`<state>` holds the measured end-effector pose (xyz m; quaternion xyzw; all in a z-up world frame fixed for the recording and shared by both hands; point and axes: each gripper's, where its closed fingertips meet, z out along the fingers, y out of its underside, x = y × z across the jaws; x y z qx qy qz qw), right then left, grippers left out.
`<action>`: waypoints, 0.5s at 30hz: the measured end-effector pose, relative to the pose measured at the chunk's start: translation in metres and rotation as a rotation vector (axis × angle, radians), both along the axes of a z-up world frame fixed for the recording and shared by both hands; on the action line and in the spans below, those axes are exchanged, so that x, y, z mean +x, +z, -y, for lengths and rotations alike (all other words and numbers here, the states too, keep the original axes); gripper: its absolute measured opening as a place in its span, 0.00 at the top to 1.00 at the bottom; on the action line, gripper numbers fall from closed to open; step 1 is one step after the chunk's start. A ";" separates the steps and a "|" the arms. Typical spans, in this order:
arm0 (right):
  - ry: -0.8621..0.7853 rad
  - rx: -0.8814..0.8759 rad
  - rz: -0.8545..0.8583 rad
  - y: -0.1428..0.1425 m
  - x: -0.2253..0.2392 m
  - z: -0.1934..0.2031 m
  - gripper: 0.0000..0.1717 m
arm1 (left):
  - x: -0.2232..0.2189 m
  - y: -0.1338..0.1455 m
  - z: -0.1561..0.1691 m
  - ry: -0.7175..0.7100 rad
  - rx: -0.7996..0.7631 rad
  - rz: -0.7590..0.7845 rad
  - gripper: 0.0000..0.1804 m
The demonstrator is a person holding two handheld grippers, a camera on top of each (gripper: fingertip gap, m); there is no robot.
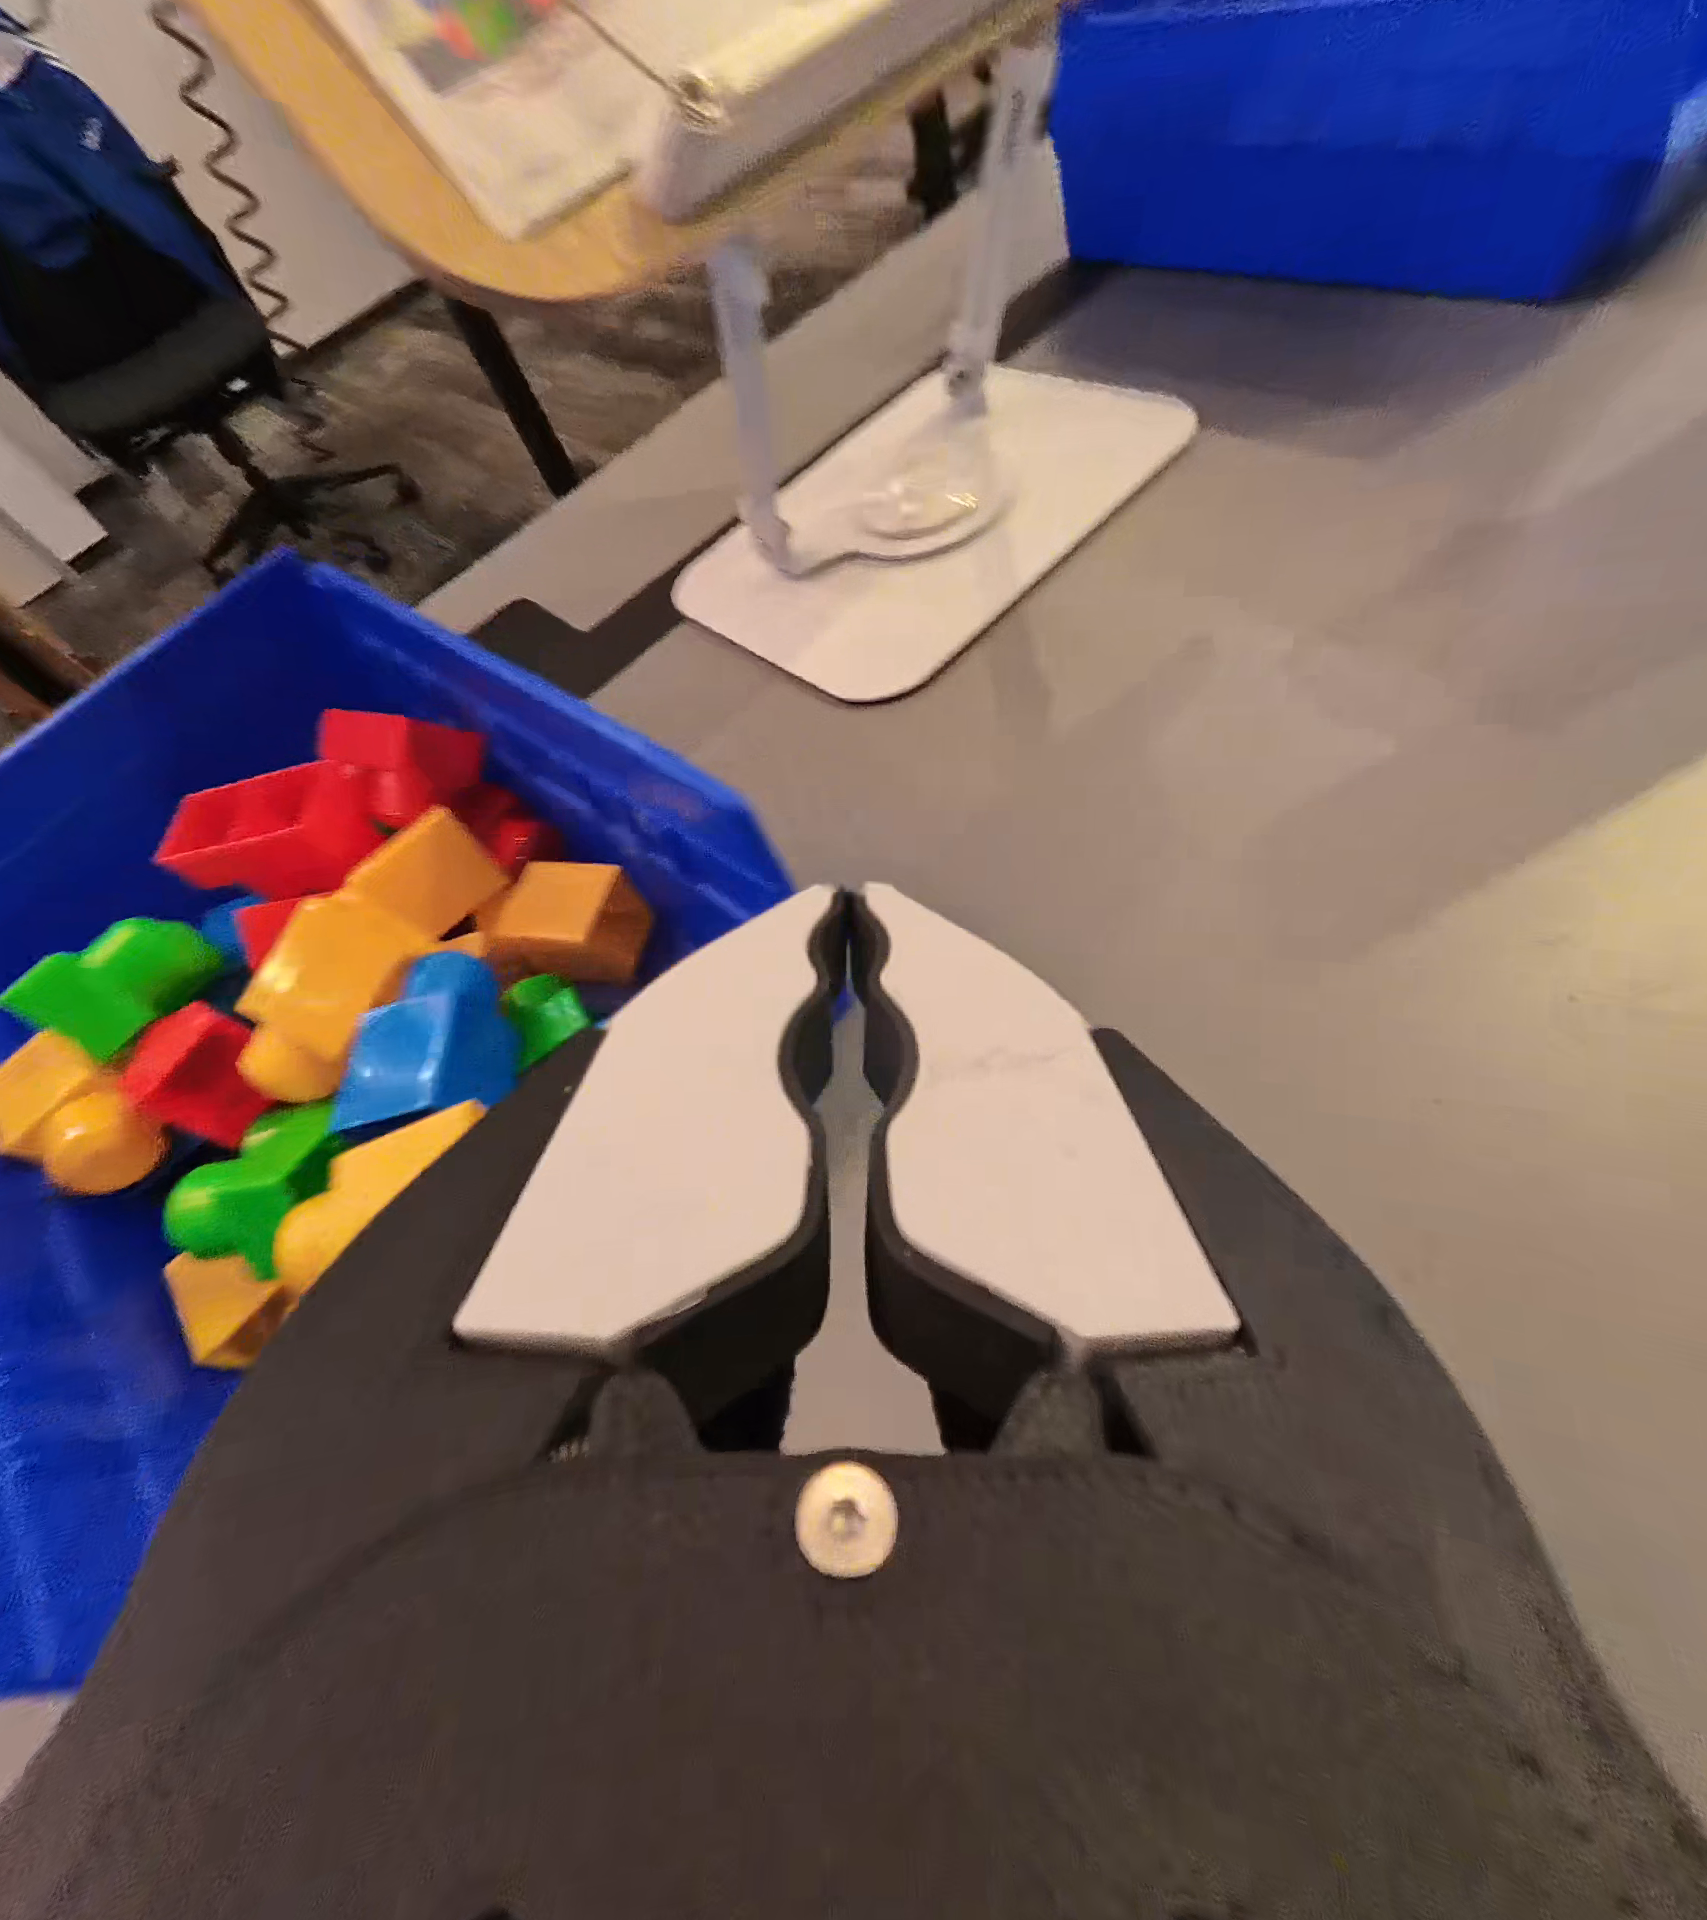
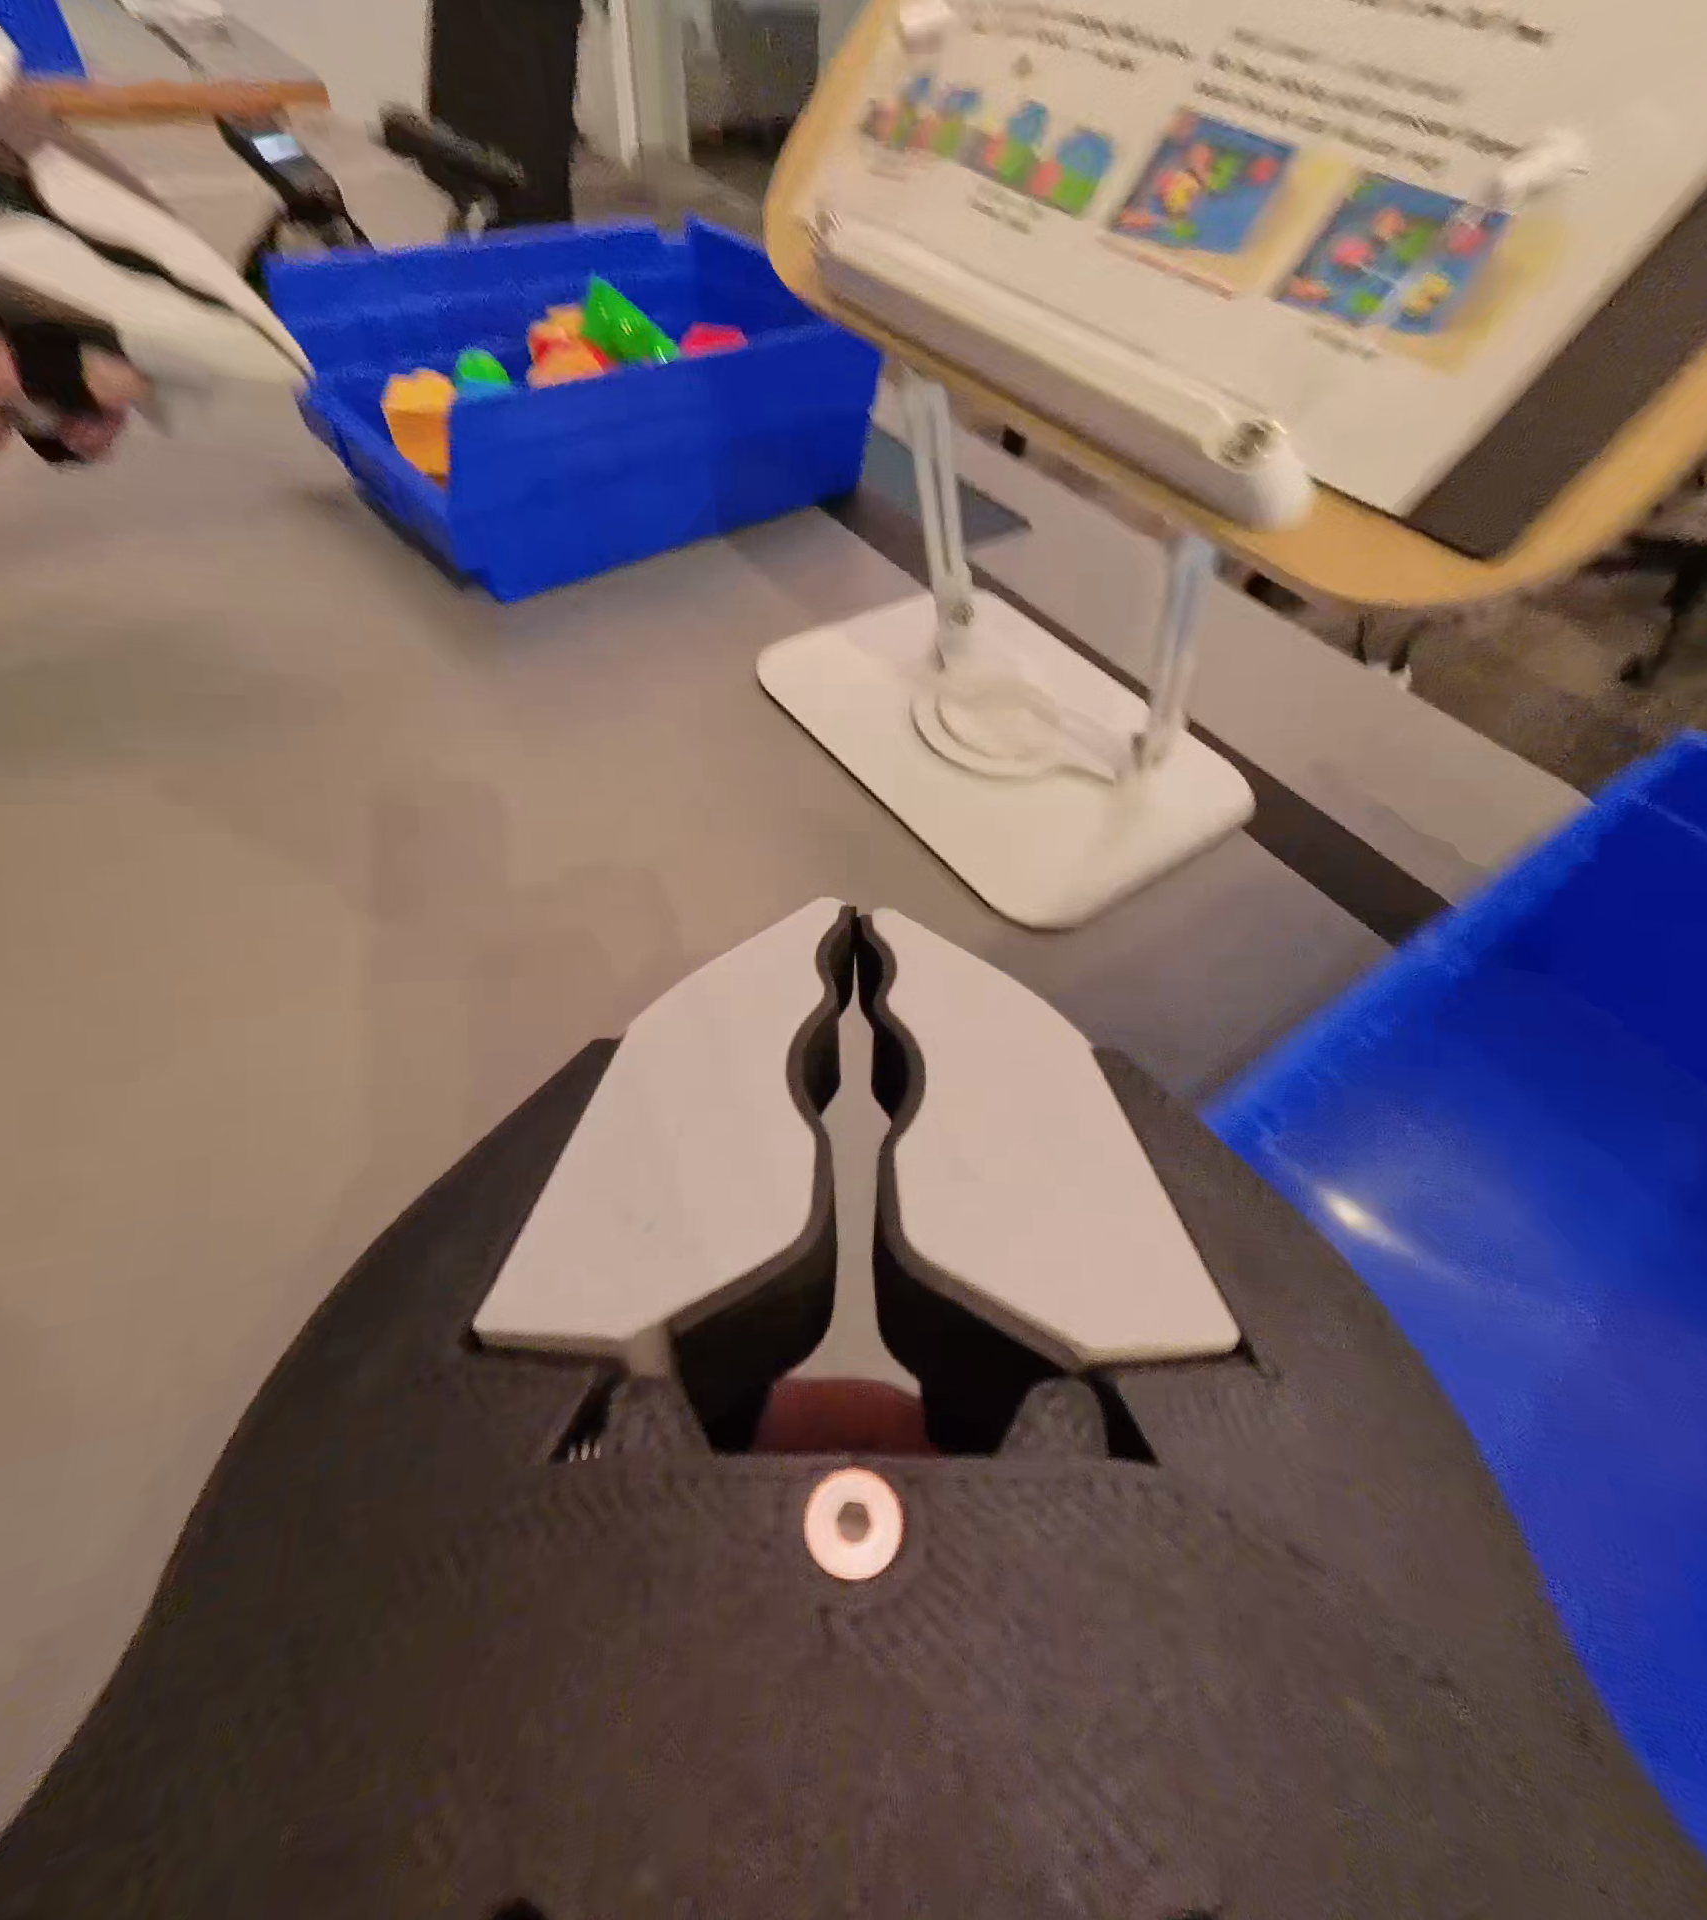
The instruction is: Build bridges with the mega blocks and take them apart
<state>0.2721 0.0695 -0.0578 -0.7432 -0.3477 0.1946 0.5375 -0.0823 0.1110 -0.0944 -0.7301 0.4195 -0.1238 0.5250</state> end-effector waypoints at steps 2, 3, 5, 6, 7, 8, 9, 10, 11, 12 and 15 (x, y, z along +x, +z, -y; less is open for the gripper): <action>0.060 0.018 -0.015 -0.012 -0.033 -0.002 1.00 | 0.016 -0.011 0.000 0.002 0.001 -0.039 1.00; 0.064 0.034 0.003 -0.018 -0.045 -0.006 1.00 | 0.024 -0.012 0.000 -0.010 0.002 -0.025 1.00; 0.081 0.086 0.036 -0.030 -0.065 -0.014 1.00 | 0.042 -0.007 0.003 -0.061 -0.009 0.060 1.00; 0.094 0.102 0.046 -0.037 -0.074 -0.017 1.00 | 0.049 -0.006 0.004 -0.085 -0.018 0.092 1.00; 0.098 0.122 0.051 -0.044 -0.081 -0.020 1.00 | 0.055 -0.008 0.005 -0.106 -0.025 0.087 1.00; 0.108 0.128 0.059 -0.052 -0.089 -0.023 1.00 | 0.061 -0.011 0.005 -0.116 -0.018 0.068 0.98; 0.119 0.114 0.066 -0.062 -0.095 -0.024 1.00 | 0.069 -0.014 0.007 -0.137 -0.014 0.065 0.98; 0.127 0.103 0.067 -0.069 -0.102 -0.025 1.00 | 0.080 -0.018 0.010 -0.170 -0.024 0.075 0.96; 0.144 0.103 0.076 -0.074 -0.109 -0.025 1.00 | 0.092 -0.024 0.012 -0.195 -0.040 0.076 0.95; 0.161 0.113 0.099 -0.078 -0.116 -0.025 1.00 | 0.103 -0.030 0.012 -0.204 -0.050 0.060 0.92; 0.166 0.150 0.129 -0.080 -0.127 -0.032 1.00 | 0.139 -0.039 0.018 -0.258 -0.018 0.037 0.88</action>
